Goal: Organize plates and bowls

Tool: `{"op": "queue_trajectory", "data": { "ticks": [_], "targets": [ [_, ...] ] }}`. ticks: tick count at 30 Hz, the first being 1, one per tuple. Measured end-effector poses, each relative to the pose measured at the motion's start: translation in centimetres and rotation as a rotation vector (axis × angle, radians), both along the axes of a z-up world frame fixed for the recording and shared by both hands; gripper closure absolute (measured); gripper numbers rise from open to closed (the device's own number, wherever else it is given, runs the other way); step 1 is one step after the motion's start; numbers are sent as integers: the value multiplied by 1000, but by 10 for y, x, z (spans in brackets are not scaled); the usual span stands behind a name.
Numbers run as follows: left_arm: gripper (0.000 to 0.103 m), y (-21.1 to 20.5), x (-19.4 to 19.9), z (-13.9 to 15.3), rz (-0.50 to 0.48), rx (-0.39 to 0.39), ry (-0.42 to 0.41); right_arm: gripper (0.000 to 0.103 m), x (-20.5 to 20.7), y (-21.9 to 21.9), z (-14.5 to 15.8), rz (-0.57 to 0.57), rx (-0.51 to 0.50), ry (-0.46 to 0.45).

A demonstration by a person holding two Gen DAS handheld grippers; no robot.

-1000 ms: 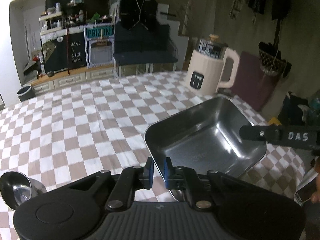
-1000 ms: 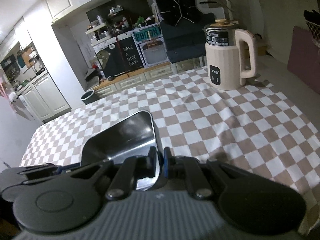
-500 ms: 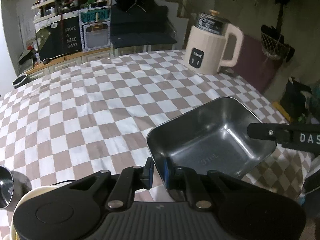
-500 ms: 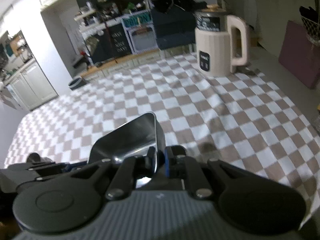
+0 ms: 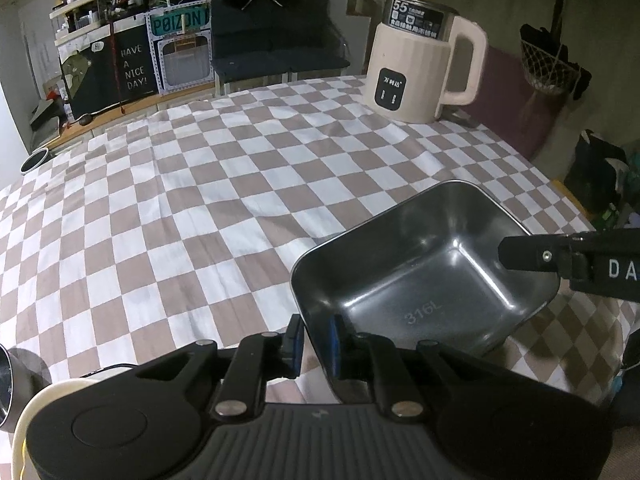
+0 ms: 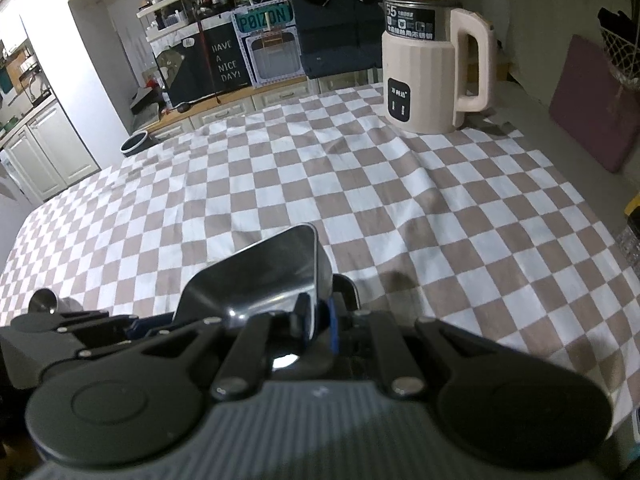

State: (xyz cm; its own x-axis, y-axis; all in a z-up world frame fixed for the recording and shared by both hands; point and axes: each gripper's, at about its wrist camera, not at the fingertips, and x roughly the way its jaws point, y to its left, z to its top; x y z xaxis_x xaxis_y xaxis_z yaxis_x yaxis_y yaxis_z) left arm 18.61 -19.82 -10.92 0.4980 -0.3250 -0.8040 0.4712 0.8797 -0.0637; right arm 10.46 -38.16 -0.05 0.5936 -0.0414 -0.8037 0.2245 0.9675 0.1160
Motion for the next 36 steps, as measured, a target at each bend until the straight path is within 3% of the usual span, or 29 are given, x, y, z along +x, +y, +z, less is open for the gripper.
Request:
{"op": "queue_trajectory", "data": {
  "ticks": [36],
  "targets": [
    [86,-12,3,-16,-61,47,33,90,27,-15,-47,12,-26,205]
  ]
}}
